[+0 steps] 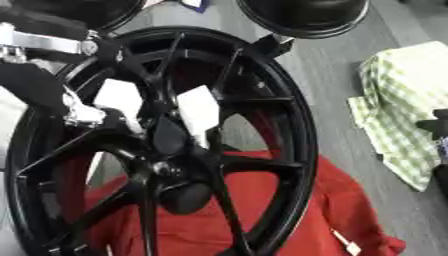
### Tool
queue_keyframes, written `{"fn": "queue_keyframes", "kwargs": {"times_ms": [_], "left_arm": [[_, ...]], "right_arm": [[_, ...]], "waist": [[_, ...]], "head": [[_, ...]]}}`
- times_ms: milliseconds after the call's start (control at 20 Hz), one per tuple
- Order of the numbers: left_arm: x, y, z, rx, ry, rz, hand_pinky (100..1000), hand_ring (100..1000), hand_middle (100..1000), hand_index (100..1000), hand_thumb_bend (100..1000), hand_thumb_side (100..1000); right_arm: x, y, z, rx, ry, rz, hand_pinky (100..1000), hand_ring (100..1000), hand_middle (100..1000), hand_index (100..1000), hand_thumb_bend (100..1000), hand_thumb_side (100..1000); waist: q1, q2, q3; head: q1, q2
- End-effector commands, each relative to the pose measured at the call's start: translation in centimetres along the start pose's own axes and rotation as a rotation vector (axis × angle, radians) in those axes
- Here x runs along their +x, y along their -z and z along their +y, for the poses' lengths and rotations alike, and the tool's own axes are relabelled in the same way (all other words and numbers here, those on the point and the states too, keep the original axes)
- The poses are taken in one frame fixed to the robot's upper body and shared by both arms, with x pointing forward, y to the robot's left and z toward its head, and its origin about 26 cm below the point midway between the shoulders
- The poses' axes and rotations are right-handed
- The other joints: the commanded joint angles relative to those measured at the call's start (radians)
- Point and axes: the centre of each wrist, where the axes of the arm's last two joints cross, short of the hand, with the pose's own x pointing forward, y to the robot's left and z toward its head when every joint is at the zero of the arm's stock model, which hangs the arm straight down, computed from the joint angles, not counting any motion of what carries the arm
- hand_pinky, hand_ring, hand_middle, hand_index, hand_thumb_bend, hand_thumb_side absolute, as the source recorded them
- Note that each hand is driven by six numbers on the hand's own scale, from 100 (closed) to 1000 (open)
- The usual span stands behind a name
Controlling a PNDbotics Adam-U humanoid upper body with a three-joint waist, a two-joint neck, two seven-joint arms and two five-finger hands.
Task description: Pull the pin out of the wheel hub.
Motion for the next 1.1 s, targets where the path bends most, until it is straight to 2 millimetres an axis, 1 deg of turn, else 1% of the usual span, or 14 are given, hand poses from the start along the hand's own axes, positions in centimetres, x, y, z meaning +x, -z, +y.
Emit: {"fn": "queue_keyframes", "kwargs": {"times_ms": [50, 250, 450, 700, 800, 900, 1100], "left_arm": [[-0.23, -0.55, 0.49, 0.016, 0.035, 0.037, 931, 926, 884, 939, 378, 575], [-0.38, -0.42, 0.37, 0.014, 0.046, 0.049, 925, 916, 856, 930, 383, 582], [-0.44, -0.38, 0.33, 0.013, 0.063, 0.059, 921, 916, 851, 918, 408, 578], [-0.59, -0.25, 0.27, 0.009, 0.102, 0.082, 902, 917, 852, 918, 436, 547], [-0.73, -0.23, 0.25, 0.008, 0.115, 0.094, 897, 911, 848, 916, 421, 522], [-0.79, -0.24, 0.26, 0.011, 0.114, 0.089, 889, 898, 837, 907, 382, 524], [-0.43, -0.51, 0.60, 0.027, 0.096, 0.050, 871, 860, 785, 878, 335, 520]], "right_arm": [[0.66, 0.27, -0.14, 0.003, -0.007, -0.023, 881, 708, 532, 691, 110, 268], [0.64, 0.28, -0.10, 0.003, -0.004, -0.023, 881, 708, 532, 691, 109, 269], [0.63, 0.28, -0.04, 0.003, -0.001, -0.021, 882, 709, 532, 691, 107, 271], [0.61, 0.28, 0.01, 0.004, 0.000, -0.020, 882, 709, 532, 692, 105, 272], [0.60, 0.27, 0.03, 0.003, 0.001, -0.019, 883, 709, 532, 692, 104, 273], [0.59, 0.27, 0.06, 0.004, 0.002, -0.019, 883, 709, 532, 692, 103, 273], [0.58, 0.28, 0.11, 0.004, 0.003, -0.017, 884, 710, 532, 692, 101, 275]], "waist": [[-0.003, -0.013, -0.001], [-0.004, -0.011, -0.003], [-0.004, -0.008, -0.003], [-0.005, -0.006, -0.003], [-0.005, -0.005, -0.004], [-0.005, -0.004, -0.005], [-0.004, -0.002, -0.007]], "head": [[0.002, -0.018], [-0.003, -0.029], [-0.007, -0.037], [-0.009, -0.038], [-0.009, -0.039], [-0.010, -0.039], [-0.010, -0.040]]}}
